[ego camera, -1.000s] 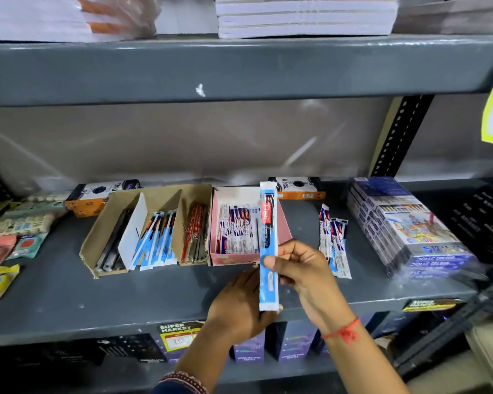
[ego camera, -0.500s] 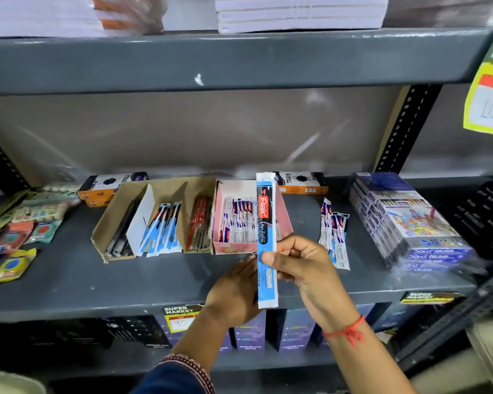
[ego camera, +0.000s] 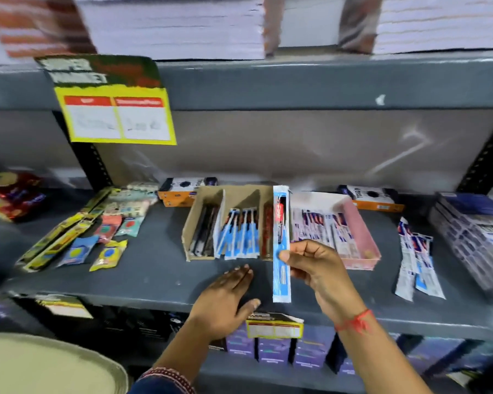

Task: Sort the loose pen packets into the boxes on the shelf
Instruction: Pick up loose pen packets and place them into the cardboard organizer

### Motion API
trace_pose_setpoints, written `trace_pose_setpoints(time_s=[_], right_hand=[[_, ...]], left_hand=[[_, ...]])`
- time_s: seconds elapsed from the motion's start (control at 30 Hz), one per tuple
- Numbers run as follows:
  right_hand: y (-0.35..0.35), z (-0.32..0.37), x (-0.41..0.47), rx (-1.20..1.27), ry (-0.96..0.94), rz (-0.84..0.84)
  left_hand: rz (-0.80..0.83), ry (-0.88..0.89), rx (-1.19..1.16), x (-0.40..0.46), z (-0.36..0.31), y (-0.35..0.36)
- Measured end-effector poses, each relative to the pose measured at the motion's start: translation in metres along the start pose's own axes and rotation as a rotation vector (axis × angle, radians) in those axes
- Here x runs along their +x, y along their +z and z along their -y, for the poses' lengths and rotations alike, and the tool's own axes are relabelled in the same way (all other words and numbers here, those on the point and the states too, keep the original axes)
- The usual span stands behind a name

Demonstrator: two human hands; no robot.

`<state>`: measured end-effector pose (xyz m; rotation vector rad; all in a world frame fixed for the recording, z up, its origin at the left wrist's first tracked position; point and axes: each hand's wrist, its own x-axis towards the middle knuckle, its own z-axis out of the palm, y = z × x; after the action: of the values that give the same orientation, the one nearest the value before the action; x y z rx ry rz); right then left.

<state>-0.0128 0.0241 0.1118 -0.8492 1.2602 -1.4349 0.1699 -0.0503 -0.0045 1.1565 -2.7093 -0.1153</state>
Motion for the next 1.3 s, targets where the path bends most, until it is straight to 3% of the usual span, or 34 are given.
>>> trace_pose_setpoints(time_s=[0.27,0.4,0.57,0.67,0.87,1.1,1.3], right_hand=[[0.062,-0.010,0.043,-0.172,0.069,-0.072],[0.088,-0.008,0.088,-0.586,0.012,-0.156],[0.107,-0.014,0.133,-1.159,-0.004,-0.086],[0.111,-0.025,0.149,-1.359,0.047,-0.061],[0.113,-0.038,0.154,-1.469,0.129,-0.106],[0.116,-0.025,0.135,-1.671,-0.135,-0.158],[0.067,-0.003,0.111,-1.449,-0.370,-0.481]], left_hand=[[0.013,0.077,0.021,-0.003,0.035,-0.006],[-0.006,0.073,-0.026,-0.002,0.037,-0.003],[-0.006,0.088,-0.065,0.000,0.036,-0.001],[-0.049,0.090,-0.092,-0.001,0.036,-0.006],[-0.097,0.152,0.040,-0.004,0.034,-0.003],[-0.035,0.120,-0.033,-0.004,0.034,-0.012],[0.024,0.073,-0.042,-0.001,0.035,0.001]])
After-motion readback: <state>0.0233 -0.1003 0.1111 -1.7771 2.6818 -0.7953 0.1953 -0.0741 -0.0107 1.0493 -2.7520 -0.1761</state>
